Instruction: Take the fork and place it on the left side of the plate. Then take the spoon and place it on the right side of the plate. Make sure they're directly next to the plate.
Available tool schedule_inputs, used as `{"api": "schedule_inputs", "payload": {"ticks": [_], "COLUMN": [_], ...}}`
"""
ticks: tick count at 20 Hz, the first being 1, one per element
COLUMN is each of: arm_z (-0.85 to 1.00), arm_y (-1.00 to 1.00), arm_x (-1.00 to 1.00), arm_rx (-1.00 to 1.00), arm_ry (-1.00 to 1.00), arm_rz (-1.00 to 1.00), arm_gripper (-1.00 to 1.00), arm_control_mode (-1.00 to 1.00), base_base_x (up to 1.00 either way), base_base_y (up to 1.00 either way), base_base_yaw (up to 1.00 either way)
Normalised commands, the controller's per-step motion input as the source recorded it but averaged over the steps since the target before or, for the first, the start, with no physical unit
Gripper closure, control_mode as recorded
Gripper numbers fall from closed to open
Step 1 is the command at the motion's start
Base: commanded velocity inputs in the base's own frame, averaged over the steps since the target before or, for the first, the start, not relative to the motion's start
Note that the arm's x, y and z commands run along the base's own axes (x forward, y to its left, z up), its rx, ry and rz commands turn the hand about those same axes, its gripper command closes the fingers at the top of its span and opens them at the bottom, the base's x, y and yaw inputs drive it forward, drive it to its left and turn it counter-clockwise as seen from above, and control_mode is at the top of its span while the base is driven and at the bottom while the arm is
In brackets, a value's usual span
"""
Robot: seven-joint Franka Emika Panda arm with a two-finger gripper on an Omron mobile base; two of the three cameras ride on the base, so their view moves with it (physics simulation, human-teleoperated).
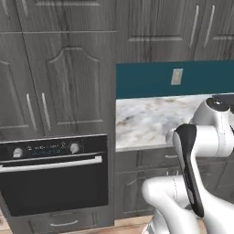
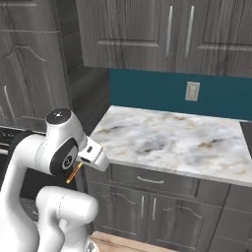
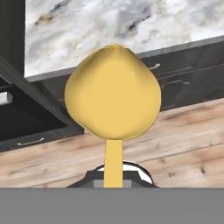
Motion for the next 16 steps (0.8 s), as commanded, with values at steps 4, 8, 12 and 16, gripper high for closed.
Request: {"api": "schedule_inputs", "payload": {"ticks": [4, 8, 12, 16], "arm_z": [0.0, 0.0, 0.0, 0.0], "arm_y": [0.0, 0.0, 0.0, 0.0], "arm_x": [0.0, 0.0, 0.0, 0.0], "arm_rx": [0.0, 0.0, 0.0, 0.0], "arm_ry": [0.0, 0.0, 0.0, 0.0], "arm_rz": [0.0, 0.0, 0.0, 0.0], "arm_gripper": [1.0, 1.0, 1.0, 1.0], "arm_control_mode": [1.0, 1.0, 1.0, 1.0], "base_base_x": [-0.23, -0.29, -0.4, -0.62], "base_base_y": [1.0, 0.99, 0.94, 0.85], "base_base_yaw": [0.0, 0.0, 0.0, -0.01]}}
